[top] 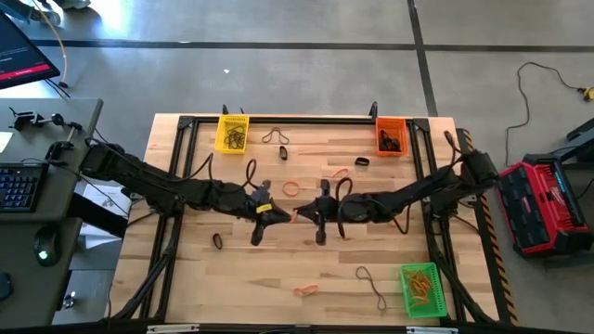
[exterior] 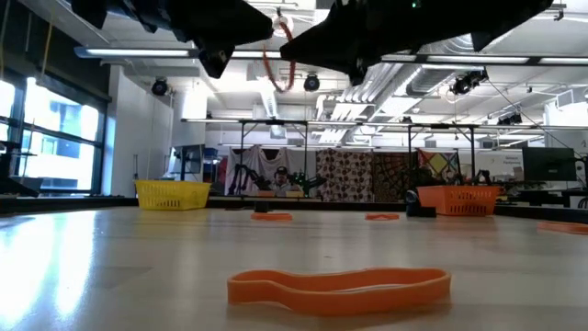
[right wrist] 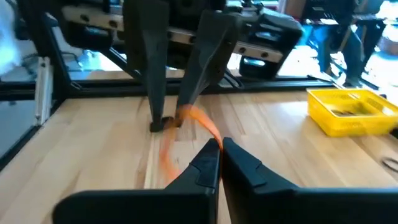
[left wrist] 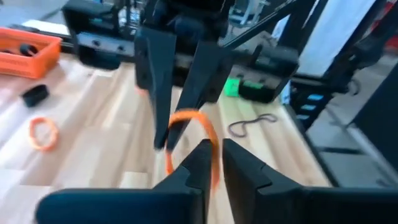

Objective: Sort rubber bands into baskets
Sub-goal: Put the orange rubber band into the green bin

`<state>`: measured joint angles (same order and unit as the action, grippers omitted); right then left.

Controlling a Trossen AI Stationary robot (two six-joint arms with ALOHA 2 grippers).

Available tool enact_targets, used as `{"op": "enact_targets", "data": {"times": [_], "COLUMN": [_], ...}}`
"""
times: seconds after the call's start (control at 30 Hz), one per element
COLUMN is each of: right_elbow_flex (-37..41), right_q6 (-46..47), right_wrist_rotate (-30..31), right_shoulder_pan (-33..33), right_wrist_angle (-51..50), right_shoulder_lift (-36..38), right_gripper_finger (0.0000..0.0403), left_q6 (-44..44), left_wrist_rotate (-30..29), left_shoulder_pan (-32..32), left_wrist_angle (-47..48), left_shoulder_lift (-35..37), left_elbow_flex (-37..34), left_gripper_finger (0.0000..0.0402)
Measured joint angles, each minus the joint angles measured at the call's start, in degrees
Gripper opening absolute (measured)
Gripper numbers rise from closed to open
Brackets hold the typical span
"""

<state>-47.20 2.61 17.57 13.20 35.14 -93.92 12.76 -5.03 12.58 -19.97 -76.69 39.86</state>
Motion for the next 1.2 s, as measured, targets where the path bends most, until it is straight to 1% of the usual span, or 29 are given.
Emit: {"op": "enact_targets", "data": {"times": [0.13,0.33,0.47,0.53,0.67,0.9,1.0,1.1,1.2], "right_elbow_flex": [0.0,0.0,0.0,0.0,0.0,-0.5,-4.1,-8.7,-13.0], "right_q6": [3.0,6.3,9.3,12.3,19.8,33.1,39.7,47.5,56.8], "right_wrist_rotate": [2.7,5.4,6.9,7.8,9.5,8.6,6.2,5.6,2.4], "right_shoulder_pan": [0.8,3.6,6.7,8.3,11.5,17.5,21.0,25.2,28.8], "right_wrist_angle": [-6.9,-17.6,-26.2,-31.2,-41.7,-57.2,-67.7,-79.3,-87.3], "right_shoulder_lift": [4.0,10.8,15.3,17.6,21.5,24.4,24.1,23.2,21.8], "right_gripper_finger": [0.0002,0.0001,0.0,0.0,0.0,0.0,0.0,0.0,0.0], "left_q6": [-2.6,-5.8,-7.0,-7.1,-7.4,-7.1,-7.0,-6.9,-6.6], "left_wrist_rotate": [-2.8,-3.3,-3.2,-3.2,-3.3,-4.4,-4.4,-4.6,-4.6], "left_shoulder_pan": [0.0,0.0,0.0,-0.3,-1.0,-1.0,-1.0,-1.0,-1.0], "left_wrist_angle": [0.8,0.6,-5.7,-10.8,-16.8,-17.8,-17.7,-17.6,-17.2], "left_shoulder_lift": [0.0,0.0,0.0,0.0,0.0,0.0,0.0,0.0,0.0], "left_elbow_flex": [0.0,0.0,-2.6,-4.9,-8.5,-9.5,-9.5,-9.5,-9.5], "left_gripper_finger": [0.0068,0.012,0.0138,0.0141,0.0142,0.0142,0.0142,0.0142,0.0142]}}
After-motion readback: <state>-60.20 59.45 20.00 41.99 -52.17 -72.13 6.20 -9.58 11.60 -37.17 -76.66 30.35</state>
